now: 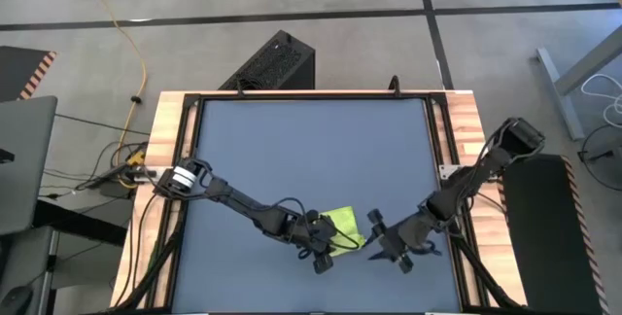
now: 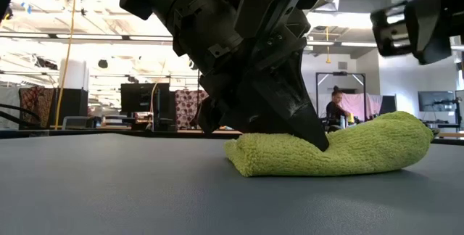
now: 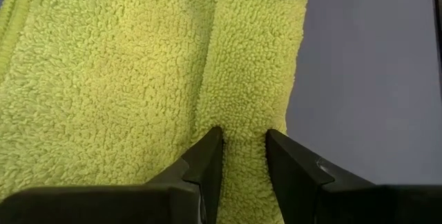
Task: Roll towel into tight, uniform cylinder
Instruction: Roll the green towel
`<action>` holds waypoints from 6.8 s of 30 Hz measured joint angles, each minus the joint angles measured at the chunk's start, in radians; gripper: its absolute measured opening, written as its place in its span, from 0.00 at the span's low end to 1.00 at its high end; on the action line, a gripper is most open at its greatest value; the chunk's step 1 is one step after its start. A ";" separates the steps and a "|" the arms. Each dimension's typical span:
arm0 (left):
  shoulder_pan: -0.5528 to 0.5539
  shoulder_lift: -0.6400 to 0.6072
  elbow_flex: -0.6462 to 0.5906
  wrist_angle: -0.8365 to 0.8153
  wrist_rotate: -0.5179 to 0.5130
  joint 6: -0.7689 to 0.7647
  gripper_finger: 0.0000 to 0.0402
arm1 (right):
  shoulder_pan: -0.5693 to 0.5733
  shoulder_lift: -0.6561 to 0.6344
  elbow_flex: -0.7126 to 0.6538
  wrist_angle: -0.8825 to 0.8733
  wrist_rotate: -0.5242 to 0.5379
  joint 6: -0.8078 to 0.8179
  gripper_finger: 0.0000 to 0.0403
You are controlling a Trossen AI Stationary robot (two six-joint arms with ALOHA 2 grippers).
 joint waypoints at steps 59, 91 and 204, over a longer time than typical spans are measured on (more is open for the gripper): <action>0.002 0.001 0.000 -0.006 0.123 -0.061 0.26 | 0.015 0.325 0.083 0.044 0.048 0.155 0.05; 0.003 0.001 0.000 -0.054 0.186 -0.052 0.26 | -0.076 0.318 -0.077 0.374 -0.036 1.005 0.05; 0.183 0.021 0.000 -0.014 0.332 -0.124 0.26 | -0.006 -0.150 -0.151 0.038 0.092 0.752 0.37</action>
